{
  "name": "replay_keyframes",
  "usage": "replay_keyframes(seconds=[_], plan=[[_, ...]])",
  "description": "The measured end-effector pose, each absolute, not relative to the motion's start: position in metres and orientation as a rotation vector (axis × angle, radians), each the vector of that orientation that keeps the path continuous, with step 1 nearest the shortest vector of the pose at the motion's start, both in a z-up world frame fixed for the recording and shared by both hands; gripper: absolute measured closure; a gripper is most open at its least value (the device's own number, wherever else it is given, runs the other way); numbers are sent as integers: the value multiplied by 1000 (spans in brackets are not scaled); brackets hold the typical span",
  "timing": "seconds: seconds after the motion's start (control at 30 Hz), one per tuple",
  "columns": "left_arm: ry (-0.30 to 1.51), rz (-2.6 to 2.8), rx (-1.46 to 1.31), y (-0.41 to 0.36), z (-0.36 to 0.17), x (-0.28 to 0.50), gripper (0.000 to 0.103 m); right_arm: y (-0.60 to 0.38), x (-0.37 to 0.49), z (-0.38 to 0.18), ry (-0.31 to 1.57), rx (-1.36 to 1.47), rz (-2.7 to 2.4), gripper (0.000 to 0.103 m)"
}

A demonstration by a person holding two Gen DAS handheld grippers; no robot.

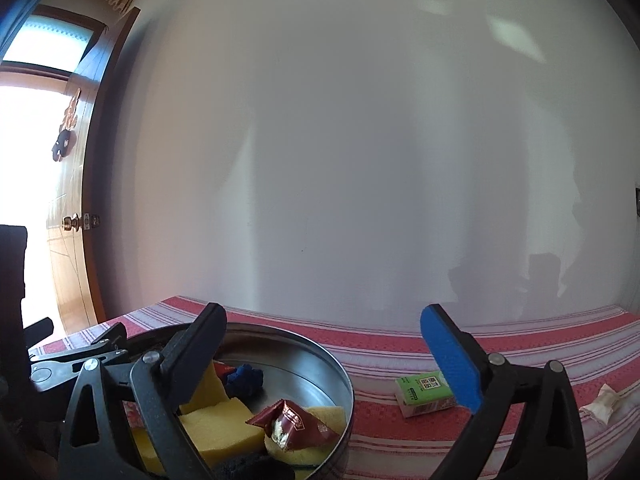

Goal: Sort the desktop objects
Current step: 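Reach to the green tissue pack and grasp it with the left tool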

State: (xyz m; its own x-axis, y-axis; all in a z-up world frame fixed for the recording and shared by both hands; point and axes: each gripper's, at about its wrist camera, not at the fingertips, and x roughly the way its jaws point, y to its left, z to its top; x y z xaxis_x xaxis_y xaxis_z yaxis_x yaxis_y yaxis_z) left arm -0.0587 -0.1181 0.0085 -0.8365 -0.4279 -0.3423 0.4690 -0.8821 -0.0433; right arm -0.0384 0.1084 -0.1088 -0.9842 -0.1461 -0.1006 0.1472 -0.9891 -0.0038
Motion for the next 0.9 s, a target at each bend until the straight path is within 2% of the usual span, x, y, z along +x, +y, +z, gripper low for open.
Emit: replay_keyframes(seconds=[0.4,0.9], plan=[[103,-2709,453,-96,11,-51,1,155,-34,-114,21,289,-3036,4],[-22,-2917,496,-20,14,-54,1,242,-22,-118,67,381,-3214,4]])
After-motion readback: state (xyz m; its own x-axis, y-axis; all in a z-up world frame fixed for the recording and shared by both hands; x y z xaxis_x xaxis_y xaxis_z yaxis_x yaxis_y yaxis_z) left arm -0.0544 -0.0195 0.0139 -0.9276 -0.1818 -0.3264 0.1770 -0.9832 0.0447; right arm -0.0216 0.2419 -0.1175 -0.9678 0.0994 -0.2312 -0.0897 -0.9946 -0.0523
